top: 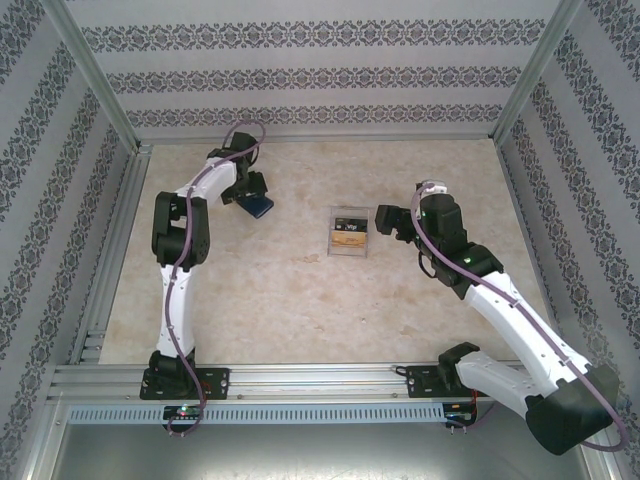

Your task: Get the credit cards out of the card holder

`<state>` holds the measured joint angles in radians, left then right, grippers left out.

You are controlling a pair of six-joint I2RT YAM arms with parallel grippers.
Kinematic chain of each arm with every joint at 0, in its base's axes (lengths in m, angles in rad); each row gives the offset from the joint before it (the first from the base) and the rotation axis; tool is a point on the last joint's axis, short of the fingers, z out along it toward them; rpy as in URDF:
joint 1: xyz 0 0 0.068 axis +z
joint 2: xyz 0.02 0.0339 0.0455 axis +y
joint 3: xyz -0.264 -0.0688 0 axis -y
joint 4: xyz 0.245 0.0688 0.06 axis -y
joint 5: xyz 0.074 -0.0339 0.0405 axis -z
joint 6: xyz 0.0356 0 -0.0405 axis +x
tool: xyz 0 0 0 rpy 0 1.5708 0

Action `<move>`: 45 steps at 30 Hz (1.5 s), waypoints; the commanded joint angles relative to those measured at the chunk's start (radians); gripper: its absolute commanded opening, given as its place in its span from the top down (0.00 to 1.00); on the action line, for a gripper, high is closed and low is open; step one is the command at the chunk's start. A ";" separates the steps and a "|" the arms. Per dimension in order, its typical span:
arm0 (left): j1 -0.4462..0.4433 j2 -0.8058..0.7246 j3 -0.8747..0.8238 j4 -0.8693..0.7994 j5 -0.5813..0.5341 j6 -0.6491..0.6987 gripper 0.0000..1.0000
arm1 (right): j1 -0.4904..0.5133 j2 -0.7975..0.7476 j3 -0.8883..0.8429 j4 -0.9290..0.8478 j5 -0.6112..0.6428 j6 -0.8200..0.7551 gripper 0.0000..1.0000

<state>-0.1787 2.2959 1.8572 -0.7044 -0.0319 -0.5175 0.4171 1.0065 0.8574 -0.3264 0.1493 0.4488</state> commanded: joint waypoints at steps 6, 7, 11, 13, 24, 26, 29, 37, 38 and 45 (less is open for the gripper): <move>-0.132 -0.229 -0.415 0.027 0.010 -0.028 0.21 | 0.043 0.005 0.019 -0.020 0.006 -0.001 0.02; -0.153 -0.268 -0.474 0.047 0.018 -0.039 0.21 | 0.049 0.004 0.015 -0.021 0.006 0.002 0.02; -0.256 -0.411 -0.668 0.095 0.012 -0.089 0.20 | 0.068 0.002 0.002 -0.022 -0.010 0.018 0.02; -0.314 -0.477 -0.764 0.132 0.039 -0.128 0.20 | 0.071 0.000 -0.009 -0.019 -0.003 0.042 0.02; -0.522 -0.642 -0.929 0.220 0.063 -0.270 0.05 | 0.072 0.058 0.014 -0.036 -0.141 0.110 0.02; -0.521 -0.679 -0.909 0.191 0.041 -0.268 0.00 | 0.094 0.083 0.028 -0.043 -0.135 0.106 0.02; -0.514 -0.744 -0.872 0.122 -0.017 -0.259 0.01 | 0.159 0.134 0.058 -0.068 -0.115 0.083 0.02; -0.444 -1.065 -1.008 0.011 -0.196 -0.450 0.01 | 0.391 0.333 0.169 -0.156 -0.026 0.017 0.07; -0.444 -1.111 -1.038 0.014 -0.214 -0.470 0.01 | 0.415 0.360 0.188 -0.169 -0.015 0.003 0.09; -0.439 -1.433 -1.214 -0.047 -0.272 -0.569 0.01 | 0.552 0.581 0.336 -0.259 -0.037 -0.075 0.45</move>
<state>-0.6262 0.9348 0.6769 -0.6754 -0.2451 -1.0111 0.9337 1.5406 1.1427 -0.5133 0.0967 0.4232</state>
